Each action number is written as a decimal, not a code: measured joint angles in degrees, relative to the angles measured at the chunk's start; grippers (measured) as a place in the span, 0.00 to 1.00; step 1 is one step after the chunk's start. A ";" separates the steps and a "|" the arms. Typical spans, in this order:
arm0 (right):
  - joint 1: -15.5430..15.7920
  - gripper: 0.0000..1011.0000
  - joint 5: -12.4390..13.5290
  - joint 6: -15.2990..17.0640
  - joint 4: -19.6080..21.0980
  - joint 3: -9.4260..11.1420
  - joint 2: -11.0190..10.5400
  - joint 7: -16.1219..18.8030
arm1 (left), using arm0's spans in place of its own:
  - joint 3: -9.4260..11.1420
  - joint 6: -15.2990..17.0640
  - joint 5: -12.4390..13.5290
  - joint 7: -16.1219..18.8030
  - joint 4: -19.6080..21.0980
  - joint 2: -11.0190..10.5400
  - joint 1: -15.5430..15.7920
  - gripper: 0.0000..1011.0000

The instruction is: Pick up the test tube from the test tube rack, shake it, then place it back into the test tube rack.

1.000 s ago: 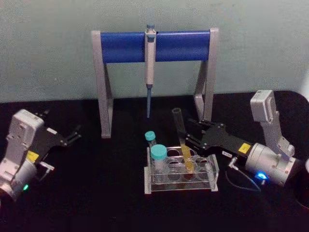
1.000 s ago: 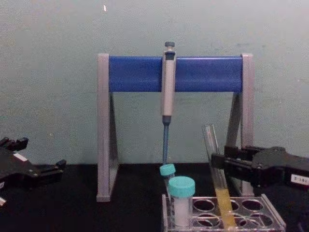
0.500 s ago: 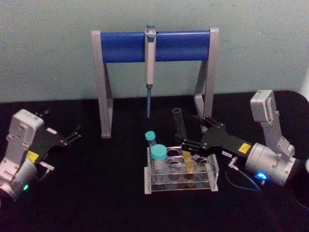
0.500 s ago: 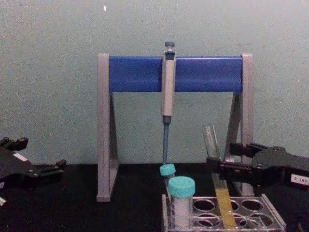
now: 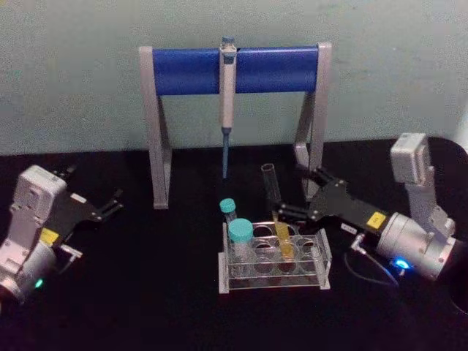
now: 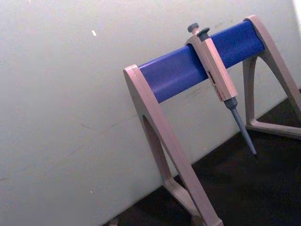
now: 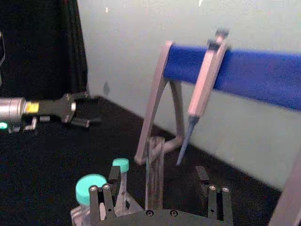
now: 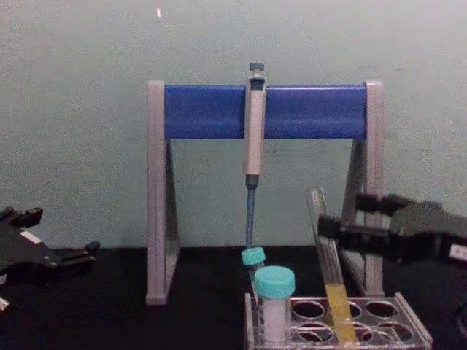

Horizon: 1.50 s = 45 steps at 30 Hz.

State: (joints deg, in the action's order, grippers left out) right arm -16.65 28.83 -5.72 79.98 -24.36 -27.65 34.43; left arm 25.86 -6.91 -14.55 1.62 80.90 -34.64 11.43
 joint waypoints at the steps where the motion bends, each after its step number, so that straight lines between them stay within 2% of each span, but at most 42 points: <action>1: 0.00 0.99 0.00 0.00 0.00 0.00 0.00 0.00 | 0.00 0.00 0.00 0.00 0.00 0.00 0.00 0.99; 2: 0.39 0.99 -0.02 -0.28 0.63 0.34 -0.08 -0.58 | 0.00 0.00 0.00 0.00 0.00 0.00 0.00 0.99; 4: 2.47 0.99 -0.90 -0.74 3.95 2.08 -0.38 -4.44 | 0.00 0.00 0.00 0.00 0.00 0.00 0.00 0.99; 5: 2.47 0.99 -0.90 -0.74 3.95 2.08 -0.38 -4.44 | 0.00 0.00 0.00 0.00 0.00 0.00 0.00 0.99; 7: 4.32 0.99 -2.51 -0.60 6.80 3.67 -0.43 -8.77 | 0.00 0.00 0.00 0.00 0.00 0.00 0.00 0.99; 8: 5.66 0.99 -3.85 -0.17 8.62 4.88 -0.31 -12.08 | 0.00 0.00 0.00 0.00 0.00 0.00 0.00 0.99; 10: 6.83 0.99 -5.62 0.64 10.09 5.83 -0.08 -15.84 | 0.00 0.00 0.00 0.00 0.00 0.00 0.00 0.99; 11: 7.79 0.99 -7.51 1.69 11.12 6.75 0.35 -19.47 | 0.00 0.00 0.00 0.00 0.00 0.00 0.00 0.99; 15: 8.64 0.99 -11.49 4.88 11.43 7.68 1.92 -26.44 | 0.00 0.00 0.00 0.00 0.00 0.00 0.00 0.99; 18: 8.51 0.99 -13.98 6.89 9.77 7.80 3.37 -29.86 | 0.00 0.00 0.00 0.00 0.00 0.00 0.00 0.99; 23: 7.50 0.99 -16.09 8.56 5.61 7.50 5.08 -31.57 | 0.00 0.00 0.00 0.00 0.00 0.00 0.00 0.99; 29: 6.49 0.99 -16.73 10.10 2.03 7.62 6.55 -30.70 | 0.00 0.00 0.00 0.00 0.00 0.00 0.00 0.99; 45: 6.42 0.99 -16.91 10.27 1.81 7.69 6.68 -30.72 | 0.00 0.00 0.00 0.00 0.00 0.00 0.00 0.99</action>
State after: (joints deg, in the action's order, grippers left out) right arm -10.23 11.92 4.55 81.79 -16.67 -20.97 3.71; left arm 25.86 -6.91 -14.55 1.62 80.90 -34.65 11.43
